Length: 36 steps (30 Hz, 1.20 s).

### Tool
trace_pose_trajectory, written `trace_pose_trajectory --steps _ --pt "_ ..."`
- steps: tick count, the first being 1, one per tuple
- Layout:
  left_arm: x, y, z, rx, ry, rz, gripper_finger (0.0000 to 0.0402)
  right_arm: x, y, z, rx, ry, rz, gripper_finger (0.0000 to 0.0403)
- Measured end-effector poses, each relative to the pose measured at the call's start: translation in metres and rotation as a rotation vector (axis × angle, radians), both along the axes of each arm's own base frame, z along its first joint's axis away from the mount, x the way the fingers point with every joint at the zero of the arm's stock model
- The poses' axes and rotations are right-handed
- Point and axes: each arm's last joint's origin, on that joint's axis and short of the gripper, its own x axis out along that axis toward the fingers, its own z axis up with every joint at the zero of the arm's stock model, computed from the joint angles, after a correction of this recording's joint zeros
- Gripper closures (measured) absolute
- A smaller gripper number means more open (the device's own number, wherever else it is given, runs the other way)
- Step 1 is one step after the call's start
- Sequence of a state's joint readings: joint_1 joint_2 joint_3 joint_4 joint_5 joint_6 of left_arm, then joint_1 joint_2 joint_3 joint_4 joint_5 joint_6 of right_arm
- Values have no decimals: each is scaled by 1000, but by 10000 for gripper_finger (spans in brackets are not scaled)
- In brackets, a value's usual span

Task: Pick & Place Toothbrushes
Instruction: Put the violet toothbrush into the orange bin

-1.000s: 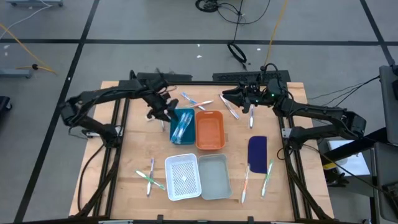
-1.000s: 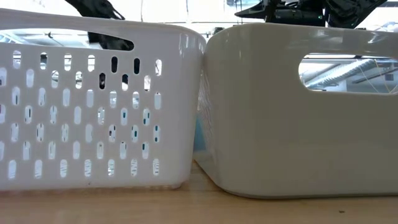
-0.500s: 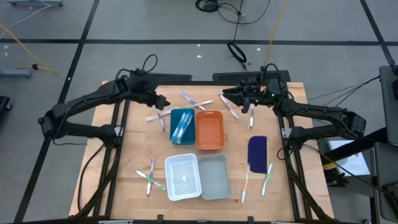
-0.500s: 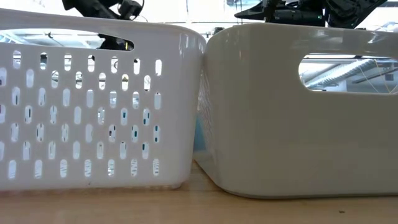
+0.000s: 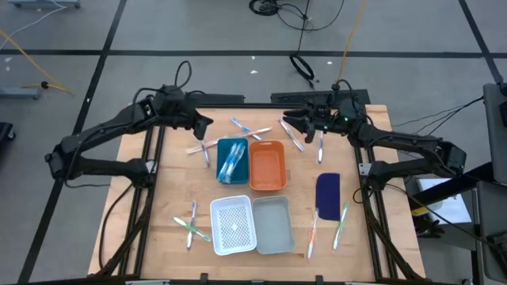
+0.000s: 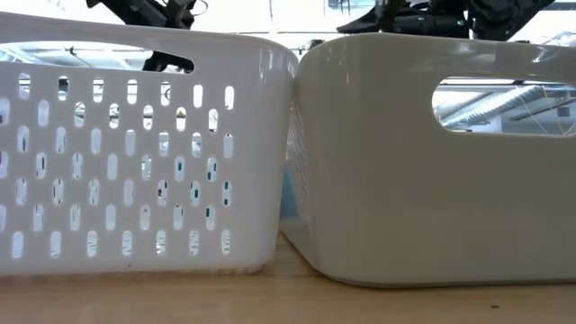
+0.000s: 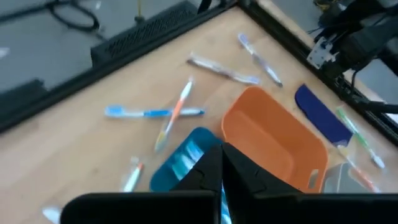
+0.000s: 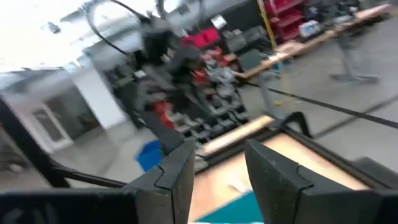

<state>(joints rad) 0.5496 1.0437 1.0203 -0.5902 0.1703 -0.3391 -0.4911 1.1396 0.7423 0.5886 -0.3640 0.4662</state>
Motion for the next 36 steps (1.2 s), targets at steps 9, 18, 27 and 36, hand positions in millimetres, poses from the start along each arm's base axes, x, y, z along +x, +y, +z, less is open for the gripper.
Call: trace_pose_trajectory --steps 9,18,27,36 --pt "-20 -17 22 115 -94 -39 398 32 -17 25 -77 165 -27 268" --pt "-43 -46 34 214 -166 -76 395 88 -46 29 -85 347 23 262" --pt "-58 -62 2 214 -309 -93 393 128 -77 1 -4 571 39 220" --pt "-82 -72 -18 182 -373 -71 392 155 -115 -33 46 748 38 194"
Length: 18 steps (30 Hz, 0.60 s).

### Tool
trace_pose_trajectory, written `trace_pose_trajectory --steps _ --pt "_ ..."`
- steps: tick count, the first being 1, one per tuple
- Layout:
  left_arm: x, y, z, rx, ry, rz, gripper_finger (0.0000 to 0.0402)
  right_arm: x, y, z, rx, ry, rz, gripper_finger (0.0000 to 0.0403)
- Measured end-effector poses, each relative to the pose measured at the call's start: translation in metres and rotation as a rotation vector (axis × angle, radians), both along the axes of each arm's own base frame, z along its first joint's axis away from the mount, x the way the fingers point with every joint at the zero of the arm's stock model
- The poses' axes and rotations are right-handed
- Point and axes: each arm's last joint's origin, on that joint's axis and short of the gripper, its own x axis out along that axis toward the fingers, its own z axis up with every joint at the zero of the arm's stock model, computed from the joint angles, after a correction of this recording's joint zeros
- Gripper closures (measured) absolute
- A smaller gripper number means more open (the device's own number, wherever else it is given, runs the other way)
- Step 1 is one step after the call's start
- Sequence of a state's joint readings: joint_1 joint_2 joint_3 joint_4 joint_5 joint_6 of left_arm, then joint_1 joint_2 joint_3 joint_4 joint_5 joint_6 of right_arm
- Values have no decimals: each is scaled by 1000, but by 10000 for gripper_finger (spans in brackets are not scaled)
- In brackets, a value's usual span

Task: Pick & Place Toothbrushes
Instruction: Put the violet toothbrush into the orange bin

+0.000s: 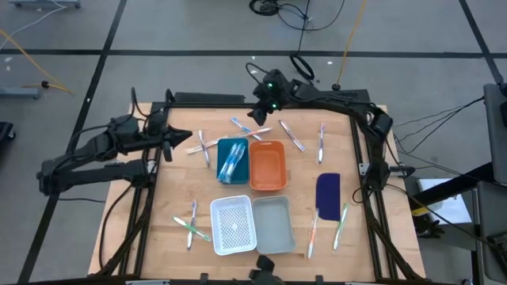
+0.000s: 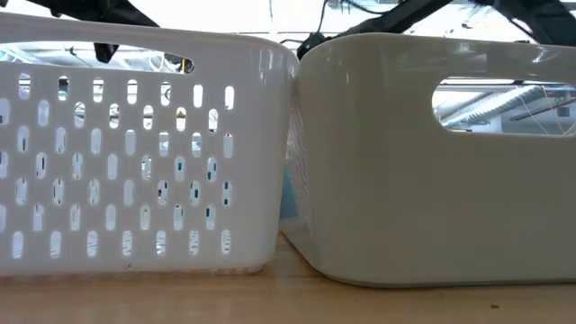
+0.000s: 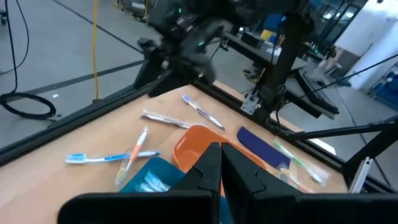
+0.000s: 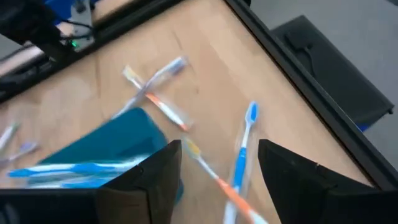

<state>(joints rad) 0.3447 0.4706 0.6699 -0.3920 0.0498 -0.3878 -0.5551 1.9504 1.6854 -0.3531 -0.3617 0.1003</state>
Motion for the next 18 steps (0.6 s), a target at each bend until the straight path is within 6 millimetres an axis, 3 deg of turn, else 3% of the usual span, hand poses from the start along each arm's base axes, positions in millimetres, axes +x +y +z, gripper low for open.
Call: trace_pose_trajectory --steps 10,18 --pt "-6 -2 -7 -5 15 1 392 38 -27 -20 21 83 17 190" --pt "-5 -2 -7 5 17 0 392 55 -34 -45 63 170 9 190"
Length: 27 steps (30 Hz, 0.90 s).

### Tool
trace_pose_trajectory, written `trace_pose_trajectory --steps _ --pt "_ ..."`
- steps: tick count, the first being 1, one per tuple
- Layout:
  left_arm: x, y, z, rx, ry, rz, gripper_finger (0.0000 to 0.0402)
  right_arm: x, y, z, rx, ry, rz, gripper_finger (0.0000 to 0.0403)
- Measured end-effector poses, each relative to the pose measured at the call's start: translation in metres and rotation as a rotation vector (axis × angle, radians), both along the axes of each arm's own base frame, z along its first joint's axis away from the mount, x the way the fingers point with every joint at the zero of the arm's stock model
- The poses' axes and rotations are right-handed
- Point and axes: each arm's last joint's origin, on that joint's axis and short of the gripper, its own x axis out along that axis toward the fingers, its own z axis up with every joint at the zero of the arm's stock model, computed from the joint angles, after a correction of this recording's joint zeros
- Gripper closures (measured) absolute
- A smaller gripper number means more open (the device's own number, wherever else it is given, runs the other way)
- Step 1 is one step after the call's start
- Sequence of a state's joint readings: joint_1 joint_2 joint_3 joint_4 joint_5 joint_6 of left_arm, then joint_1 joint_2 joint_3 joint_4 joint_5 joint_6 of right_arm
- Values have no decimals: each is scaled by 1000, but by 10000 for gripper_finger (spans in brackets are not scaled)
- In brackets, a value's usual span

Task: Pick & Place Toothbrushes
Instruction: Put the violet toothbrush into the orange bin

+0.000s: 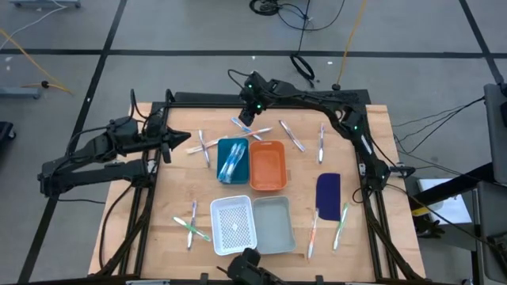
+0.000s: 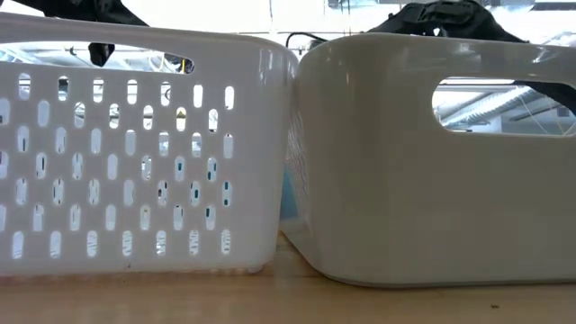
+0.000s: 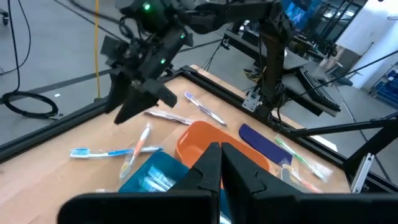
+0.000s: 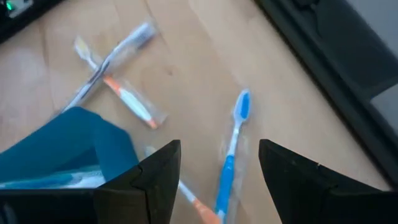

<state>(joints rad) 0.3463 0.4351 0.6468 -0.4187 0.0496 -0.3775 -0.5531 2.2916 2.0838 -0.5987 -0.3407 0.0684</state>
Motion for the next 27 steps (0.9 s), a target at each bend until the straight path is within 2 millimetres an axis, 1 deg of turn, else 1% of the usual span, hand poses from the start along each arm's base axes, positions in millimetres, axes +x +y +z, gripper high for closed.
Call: trace_pose_trajectory --steps 8,15,17,20,22,24,25,27 --pt "0 0 0 7 2 6 392 7 11 -8 19 28 22 190" --pt "0 1 0 15 5 29 392 14 20 -5 28 -1 11 190" --pt "0 2 0 12 4 49 392 18 25 -4 41 -15 3 190" --pt "5 4 1 -28 -11 69 392 26 36 -1 8 -44 49 190" --pt "12 8 -3 -61 19 87 392 30 41 5 -37 -82 84 190" --pt "23 14 -9 -93 71 73 392 33 45 16 -83 -137 107 190" --pt "29 16 -11 -104 87 50 392 34 46 24 -107 -168 106 190" --pt "41 22 -13 -110 86 9 392 28 48 41 -135 -191 97 190"
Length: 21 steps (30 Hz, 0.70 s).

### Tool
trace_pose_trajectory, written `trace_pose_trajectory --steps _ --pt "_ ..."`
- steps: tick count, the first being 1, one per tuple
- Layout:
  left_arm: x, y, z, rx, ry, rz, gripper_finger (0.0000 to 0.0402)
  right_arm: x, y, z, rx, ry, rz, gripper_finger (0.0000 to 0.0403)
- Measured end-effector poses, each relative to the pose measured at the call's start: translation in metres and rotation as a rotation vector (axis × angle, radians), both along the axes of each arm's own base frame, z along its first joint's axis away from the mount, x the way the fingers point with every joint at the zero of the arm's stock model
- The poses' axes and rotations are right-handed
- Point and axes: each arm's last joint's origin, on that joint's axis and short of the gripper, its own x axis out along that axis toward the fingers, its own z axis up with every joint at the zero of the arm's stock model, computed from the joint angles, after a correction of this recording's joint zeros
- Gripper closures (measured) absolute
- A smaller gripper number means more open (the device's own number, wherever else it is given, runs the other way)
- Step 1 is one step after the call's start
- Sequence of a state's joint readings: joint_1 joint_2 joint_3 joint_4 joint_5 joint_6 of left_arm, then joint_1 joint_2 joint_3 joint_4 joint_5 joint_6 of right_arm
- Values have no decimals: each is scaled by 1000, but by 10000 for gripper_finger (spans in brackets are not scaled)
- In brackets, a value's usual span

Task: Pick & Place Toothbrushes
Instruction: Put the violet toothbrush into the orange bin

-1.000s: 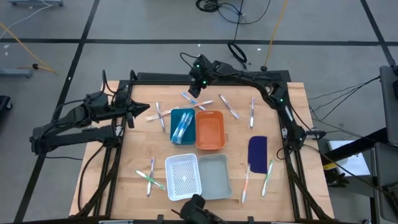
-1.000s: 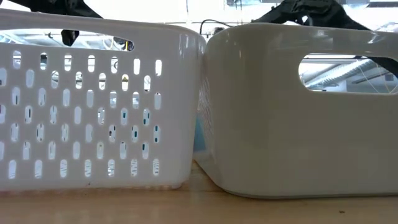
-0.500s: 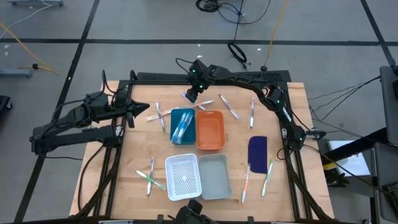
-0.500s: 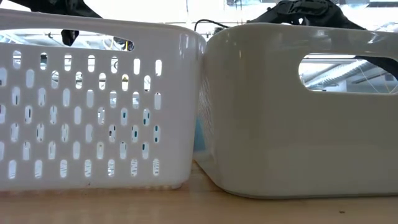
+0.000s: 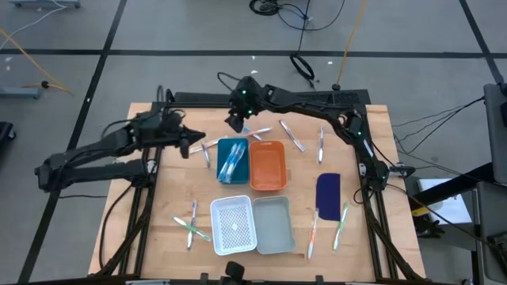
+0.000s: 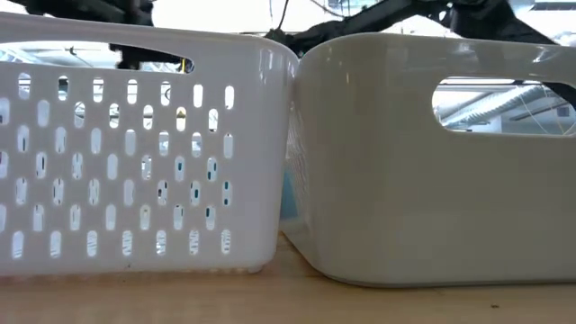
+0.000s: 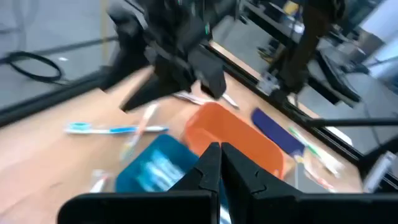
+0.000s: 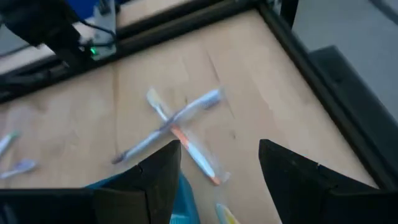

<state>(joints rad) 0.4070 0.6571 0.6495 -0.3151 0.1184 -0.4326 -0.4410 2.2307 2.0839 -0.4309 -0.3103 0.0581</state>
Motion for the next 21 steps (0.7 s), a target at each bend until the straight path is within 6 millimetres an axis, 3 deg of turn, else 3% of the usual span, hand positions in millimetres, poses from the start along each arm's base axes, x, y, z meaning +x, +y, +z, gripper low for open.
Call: trace_pose_trajectory --steps 3,10,21 --pt "15 11 -2 -15 -2 -23 392 -8 1 21 -49 -49 10 190" --pt "43 48 -1 -70 84 5 392 -51 15 70 -212 -118 12 198" --pt "94 127 0 -269 277 78 392 -150 36 89 -343 -329 -63 227"
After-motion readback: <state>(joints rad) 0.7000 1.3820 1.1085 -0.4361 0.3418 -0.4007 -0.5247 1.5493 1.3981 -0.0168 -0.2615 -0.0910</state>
